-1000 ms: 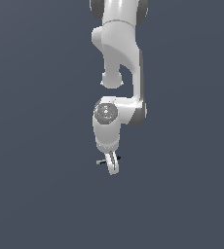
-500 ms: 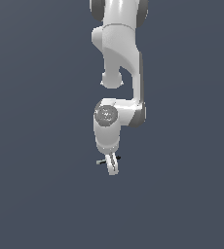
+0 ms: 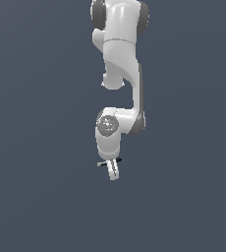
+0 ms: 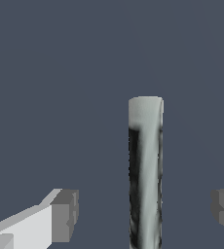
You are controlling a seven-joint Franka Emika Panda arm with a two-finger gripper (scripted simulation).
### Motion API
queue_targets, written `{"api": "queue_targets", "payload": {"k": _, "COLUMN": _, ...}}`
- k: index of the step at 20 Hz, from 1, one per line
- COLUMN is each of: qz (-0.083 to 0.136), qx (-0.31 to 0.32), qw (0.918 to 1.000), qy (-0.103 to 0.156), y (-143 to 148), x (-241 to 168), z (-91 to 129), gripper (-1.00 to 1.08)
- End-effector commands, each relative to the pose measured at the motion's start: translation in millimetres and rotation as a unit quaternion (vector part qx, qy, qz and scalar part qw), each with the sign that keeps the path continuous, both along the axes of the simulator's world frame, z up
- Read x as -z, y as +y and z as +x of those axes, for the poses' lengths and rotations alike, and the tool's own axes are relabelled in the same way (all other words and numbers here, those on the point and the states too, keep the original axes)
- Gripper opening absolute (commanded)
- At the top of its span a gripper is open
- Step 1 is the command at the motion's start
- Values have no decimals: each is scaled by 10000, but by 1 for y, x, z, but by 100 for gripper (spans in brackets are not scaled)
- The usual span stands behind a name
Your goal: Pick up the object and move it to a goal position.
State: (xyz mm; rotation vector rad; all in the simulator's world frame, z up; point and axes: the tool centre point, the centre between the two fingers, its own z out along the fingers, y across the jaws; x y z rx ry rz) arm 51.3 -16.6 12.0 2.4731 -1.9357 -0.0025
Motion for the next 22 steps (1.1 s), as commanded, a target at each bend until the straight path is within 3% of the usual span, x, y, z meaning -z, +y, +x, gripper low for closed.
{"api": "queue_targets", "payload": {"k": 1, "qz": 1, "qx": 1, "qw": 10000, "qy": -9, "y": 0, "x": 2, "z": 1, "gripper": 100}}
{"api": "queue_targets", "payload": {"k": 2, "qz": 1, "qx": 1, "qw": 10000, "qy": -9, "y": 0, "x": 2, "z": 1, "gripper": 100}}
{"api": "queue_targets", "payload": {"k": 3, "qz": 1, "qx": 1, "qw": 10000, "qy": -9, "y": 0, "x": 2, "z": 1, "gripper": -100}}
{"api": "queue_targets", "payload": {"k": 15, "qz": 1, "qx": 1, "qw": 10000, "qy": -9, "y": 0, "x": 1, "z": 2, "gripper": -100}}
{"api": "queue_targets", "payload": {"k": 22, "qz": 1, "qx": 1, "qw": 10000, "qy": -9, "y": -6, "x": -28, "z": 6, "gripper": -100}}
